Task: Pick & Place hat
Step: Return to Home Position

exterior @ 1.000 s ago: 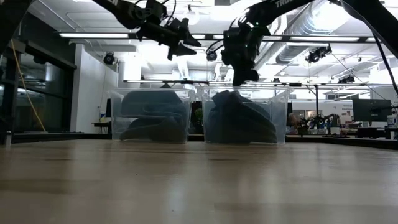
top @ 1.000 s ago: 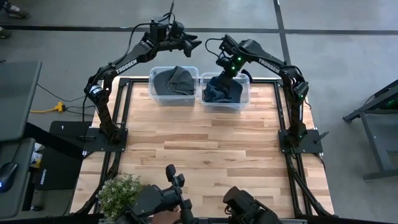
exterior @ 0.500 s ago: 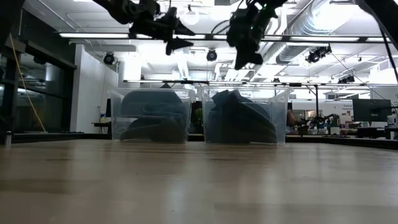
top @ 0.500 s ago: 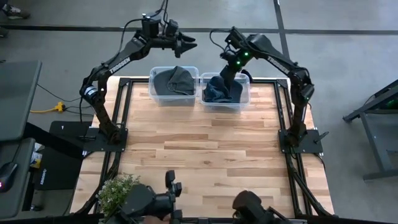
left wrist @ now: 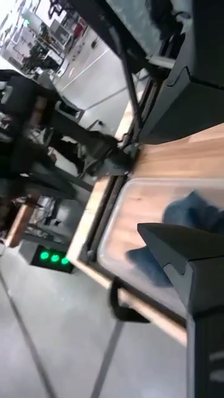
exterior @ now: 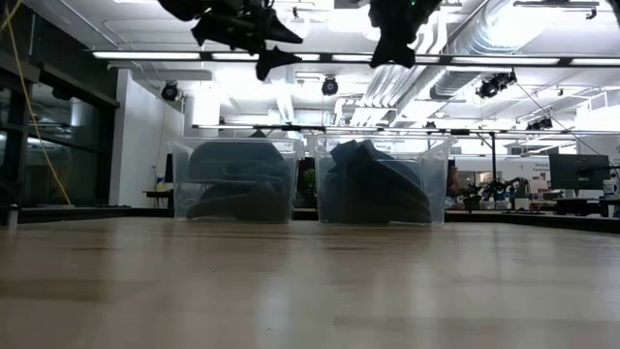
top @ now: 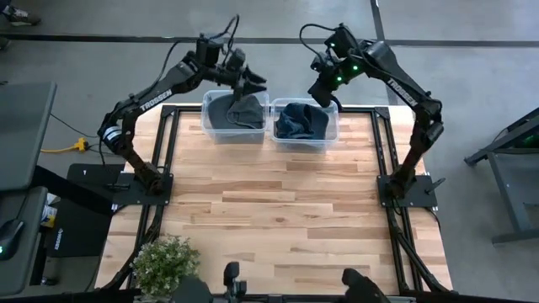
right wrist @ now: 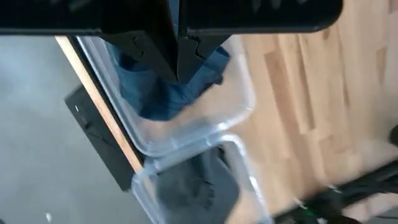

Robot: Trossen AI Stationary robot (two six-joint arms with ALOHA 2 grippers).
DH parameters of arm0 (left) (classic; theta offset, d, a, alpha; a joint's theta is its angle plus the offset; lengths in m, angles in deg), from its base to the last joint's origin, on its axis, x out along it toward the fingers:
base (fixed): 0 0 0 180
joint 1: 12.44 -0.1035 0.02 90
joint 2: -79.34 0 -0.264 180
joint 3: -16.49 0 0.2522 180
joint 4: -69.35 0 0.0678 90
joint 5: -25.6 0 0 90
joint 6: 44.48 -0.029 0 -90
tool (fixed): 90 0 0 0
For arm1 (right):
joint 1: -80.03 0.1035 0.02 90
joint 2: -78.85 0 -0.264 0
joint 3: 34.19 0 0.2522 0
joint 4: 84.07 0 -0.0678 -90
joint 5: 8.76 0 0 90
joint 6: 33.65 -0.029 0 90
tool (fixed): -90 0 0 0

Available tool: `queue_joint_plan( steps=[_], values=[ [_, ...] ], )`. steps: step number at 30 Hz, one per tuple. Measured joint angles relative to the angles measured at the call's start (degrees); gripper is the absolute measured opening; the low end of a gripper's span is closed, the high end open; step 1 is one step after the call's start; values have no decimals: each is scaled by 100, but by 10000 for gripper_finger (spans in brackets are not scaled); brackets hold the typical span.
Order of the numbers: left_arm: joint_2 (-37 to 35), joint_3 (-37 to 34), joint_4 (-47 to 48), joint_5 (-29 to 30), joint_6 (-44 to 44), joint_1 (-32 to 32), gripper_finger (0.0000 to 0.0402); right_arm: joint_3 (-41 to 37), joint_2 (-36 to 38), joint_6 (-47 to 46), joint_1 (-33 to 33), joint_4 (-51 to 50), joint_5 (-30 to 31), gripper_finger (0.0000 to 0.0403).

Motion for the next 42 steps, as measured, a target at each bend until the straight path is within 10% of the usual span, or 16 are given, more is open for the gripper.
queue_joint_plan(
  steps=[6,17,31,42],
  values=[
    [-812,-1381,-803,336,671,185,217,-1539,1007,44,-34,1048,-330,0],
    [-3037,-4532,-5021,2321,2842,955,217,-5573,4124,-1138,-251,3963,-793,0],
    [-3678,-7000,-7211,5255,3604,2764,217,-8156,7354,-2218,-254,4566,-1112,0],
    [-4499,-8511,-8572,6417,3606,3519,217,-8882,9138,-2648,-253,4347,-1224,0]
  ],
)
